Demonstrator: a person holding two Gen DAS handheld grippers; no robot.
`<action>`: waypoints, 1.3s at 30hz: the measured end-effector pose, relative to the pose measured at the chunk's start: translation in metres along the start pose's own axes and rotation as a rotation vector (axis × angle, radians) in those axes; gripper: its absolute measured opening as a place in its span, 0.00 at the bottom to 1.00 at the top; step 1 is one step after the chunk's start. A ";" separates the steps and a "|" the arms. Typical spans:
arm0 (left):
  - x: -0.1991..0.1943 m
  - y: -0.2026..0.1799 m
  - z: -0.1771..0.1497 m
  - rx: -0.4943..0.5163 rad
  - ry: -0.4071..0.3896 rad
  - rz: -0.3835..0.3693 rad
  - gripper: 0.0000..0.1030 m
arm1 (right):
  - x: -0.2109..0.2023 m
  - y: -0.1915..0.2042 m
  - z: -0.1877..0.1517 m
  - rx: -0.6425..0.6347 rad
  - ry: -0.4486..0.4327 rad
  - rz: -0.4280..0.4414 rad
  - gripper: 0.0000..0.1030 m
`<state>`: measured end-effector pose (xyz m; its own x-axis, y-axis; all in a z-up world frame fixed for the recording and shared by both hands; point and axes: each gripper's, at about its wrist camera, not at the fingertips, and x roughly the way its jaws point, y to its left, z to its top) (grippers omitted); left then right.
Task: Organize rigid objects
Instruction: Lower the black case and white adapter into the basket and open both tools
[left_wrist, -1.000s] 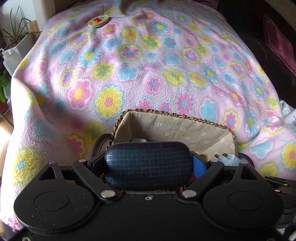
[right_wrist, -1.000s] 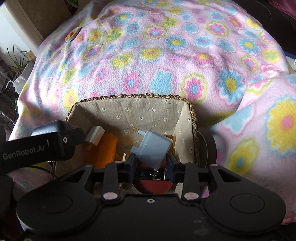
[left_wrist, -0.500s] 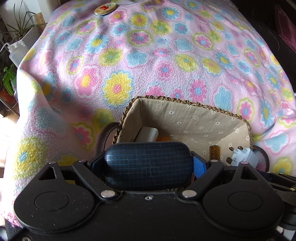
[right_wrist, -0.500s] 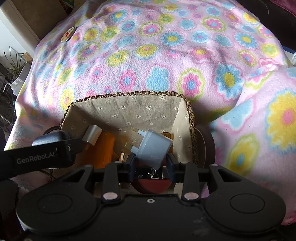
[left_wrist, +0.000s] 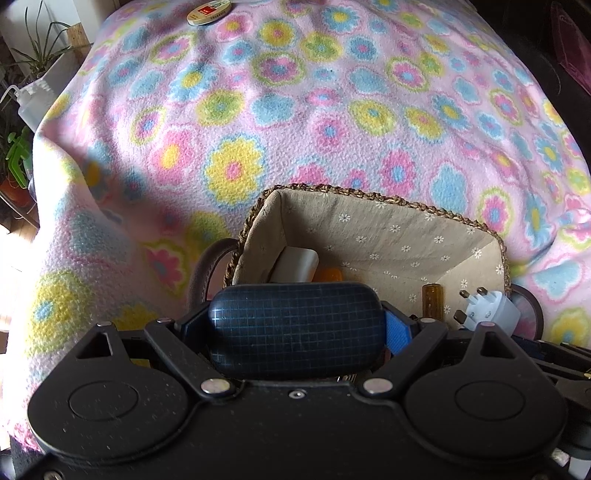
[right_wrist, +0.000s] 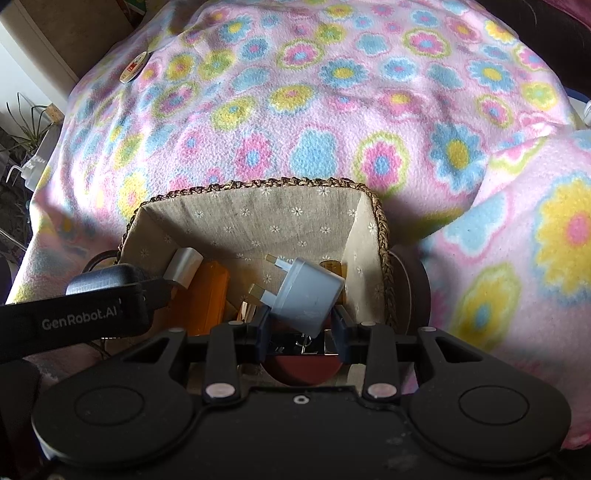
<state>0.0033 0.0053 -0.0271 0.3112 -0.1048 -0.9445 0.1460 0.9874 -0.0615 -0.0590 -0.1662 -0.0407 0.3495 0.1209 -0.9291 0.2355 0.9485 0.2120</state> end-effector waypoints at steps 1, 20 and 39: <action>0.000 0.000 0.000 0.000 0.001 0.000 0.84 | 0.000 0.000 0.000 0.000 0.000 0.001 0.33; 0.000 0.000 0.001 -0.004 0.005 -0.002 0.84 | -0.002 -0.002 0.002 0.007 -0.009 -0.010 0.45; 0.000 0.002 0.001 -0.010 0.006 0.004 0.84 | -0.008 -0.002 0.001 0.014 -0.034 -0.036 0.61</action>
<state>0.0048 0.0067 -0.0265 0.3065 -0.1000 -0.9466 0.1348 0.9890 -0.0608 -0.0609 -0.1697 -0.0337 0.3715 0.0763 -0.9253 0.2611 0.9478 0.1830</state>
